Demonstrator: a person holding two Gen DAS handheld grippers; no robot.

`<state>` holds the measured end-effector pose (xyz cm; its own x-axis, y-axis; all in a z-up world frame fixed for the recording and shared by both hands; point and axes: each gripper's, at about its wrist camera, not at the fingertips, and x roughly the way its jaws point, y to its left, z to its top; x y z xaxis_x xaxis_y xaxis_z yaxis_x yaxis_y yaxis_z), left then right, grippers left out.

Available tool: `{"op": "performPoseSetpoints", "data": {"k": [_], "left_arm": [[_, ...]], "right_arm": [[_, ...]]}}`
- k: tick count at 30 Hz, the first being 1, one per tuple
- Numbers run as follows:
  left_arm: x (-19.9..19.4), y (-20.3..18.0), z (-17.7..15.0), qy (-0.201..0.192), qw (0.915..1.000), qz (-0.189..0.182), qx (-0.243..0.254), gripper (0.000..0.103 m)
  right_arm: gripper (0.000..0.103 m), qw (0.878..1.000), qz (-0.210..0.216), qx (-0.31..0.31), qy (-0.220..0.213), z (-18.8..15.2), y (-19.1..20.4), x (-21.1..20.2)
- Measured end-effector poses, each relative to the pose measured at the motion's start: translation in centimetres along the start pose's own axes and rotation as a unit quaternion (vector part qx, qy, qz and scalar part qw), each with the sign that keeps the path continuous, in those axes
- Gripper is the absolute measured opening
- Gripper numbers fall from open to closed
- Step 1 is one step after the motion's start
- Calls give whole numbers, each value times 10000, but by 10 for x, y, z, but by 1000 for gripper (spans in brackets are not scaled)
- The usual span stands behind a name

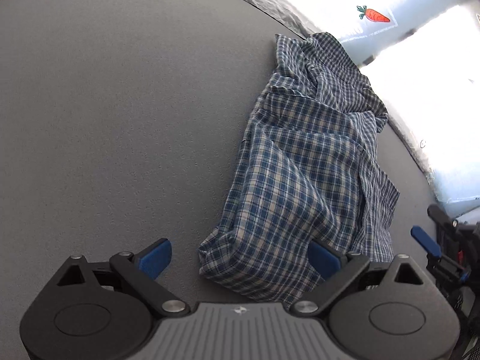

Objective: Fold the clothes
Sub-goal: 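Press the folded shirt with the left gripper while the right gripper tucks the folded edge, then grasp the folded plaid shirt edge with both grippers and lift it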

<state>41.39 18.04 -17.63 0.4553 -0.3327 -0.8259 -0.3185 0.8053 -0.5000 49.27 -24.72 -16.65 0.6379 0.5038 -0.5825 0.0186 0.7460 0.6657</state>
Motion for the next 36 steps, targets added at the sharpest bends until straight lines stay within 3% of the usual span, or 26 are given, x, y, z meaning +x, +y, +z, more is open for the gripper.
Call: {"op": "performPoseSetpoints", "data": {"k": [2,4,8,14,20,24,26,27,30,31,36], "left_arm": [[-4,12,-4,-4,9988,-283,-394,97],[-6,23,-8,10,9956,-529,-768,97],[-2,33,-15,77,9894,-837,-1182,97],[8,43,-23,299,9805,-1152,-1565,96],[12,42,-17,122,9817,-1191,-1481,88],[18,39,-13,17,9830,-1138,-1441,78],[19,38,-12,-59,9844,-1062,-1400,60],[20,38,-10,-46,9849,-1032,-1386,51],[21,38,-5,12,9861,-976,-1341,32],[21,38,-5,3,9865,-992,-1306,23],[2,30,-6,-307,9878,-1006,-1151,15]], "right_arm": [[52,9999,-133,43,-7,-17,-9,-22],[53,9981,-27,612,26,-36,-28,-36],[56,9734,-21,2290,32,-84,-80,-56],[56,9451,264,3253,156,-124,-107,-65],[56,9451,312,3252,57,-131,-99,-46],[56,9557,125,2942,19,-127,-86,-28],[55,9580,86,2866,12,-123,-82,-24],[50,9584,76,2853,17,-120,-81,-21],[11,9569,347,2885,-10,-117,-83,-17],[9,9561,443,2896,-20,-116,-84,-16],[6,9670,673,2457,-84,-103,-68,-27]]}}
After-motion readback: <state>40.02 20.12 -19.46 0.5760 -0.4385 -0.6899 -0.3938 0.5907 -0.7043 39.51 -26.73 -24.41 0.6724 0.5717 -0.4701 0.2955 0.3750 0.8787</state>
